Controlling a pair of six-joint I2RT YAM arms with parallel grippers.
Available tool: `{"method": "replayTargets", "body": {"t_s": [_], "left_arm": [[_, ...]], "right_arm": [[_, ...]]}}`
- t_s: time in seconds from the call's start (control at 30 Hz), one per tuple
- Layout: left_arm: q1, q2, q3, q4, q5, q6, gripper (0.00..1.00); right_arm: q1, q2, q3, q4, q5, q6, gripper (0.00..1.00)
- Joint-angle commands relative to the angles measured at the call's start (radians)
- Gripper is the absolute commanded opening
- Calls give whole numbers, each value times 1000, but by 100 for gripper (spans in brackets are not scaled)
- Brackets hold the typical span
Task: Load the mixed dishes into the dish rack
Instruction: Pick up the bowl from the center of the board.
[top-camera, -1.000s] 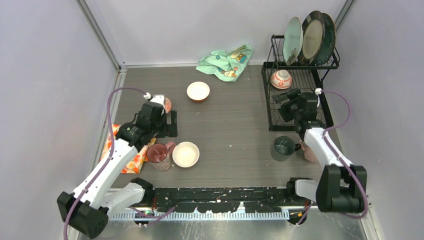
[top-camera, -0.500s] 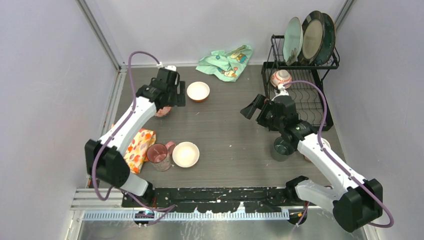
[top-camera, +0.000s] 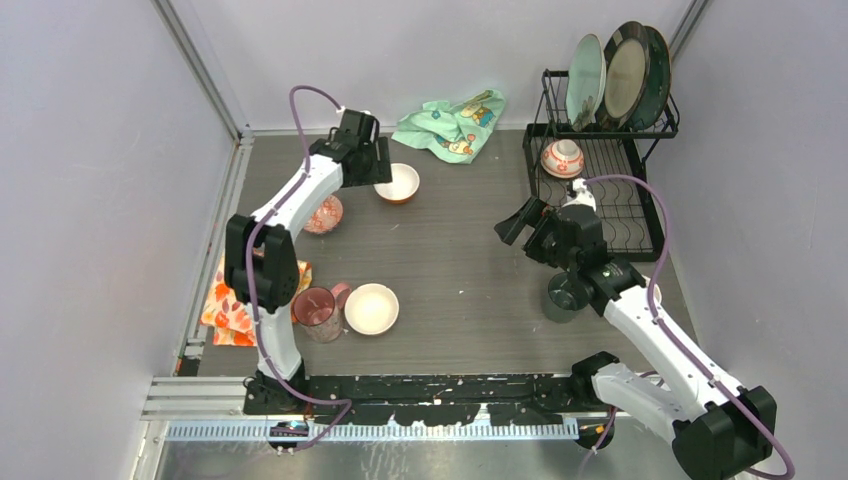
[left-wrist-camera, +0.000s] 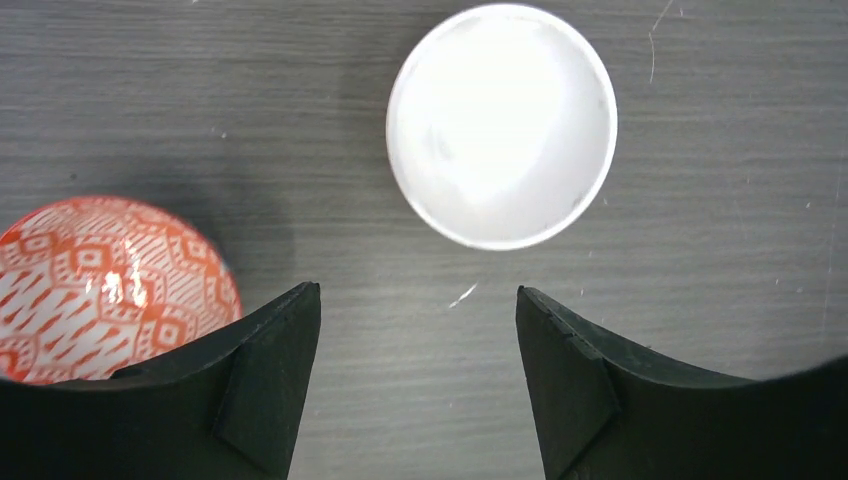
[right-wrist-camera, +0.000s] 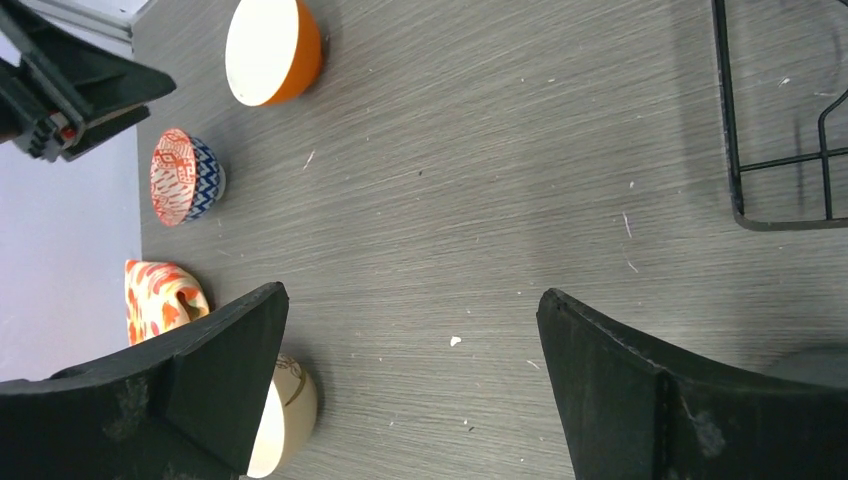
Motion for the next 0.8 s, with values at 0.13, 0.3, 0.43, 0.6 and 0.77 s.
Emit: {"method": "replayTargets", "body": {"t_s": [0.13,0.3,0.43,0.6,0.77], "left_arm": [[51,87,69,82,49,-90,69],[68,140,80,108,86,-91,68],[68,172,53,172,136,-106,67],[70,234,119,172,137,-118,62],[72,287,201,124,97,-132,60]], "right_arm": [[2,0,-72,171,-134,65,100],[2,11,-90,212,-139,78,100],[2,15,-48,159,-133,43,99],[2,-28,-70,161,-103,53,100],[1,-61,-73,155,-74,45,100]]}}
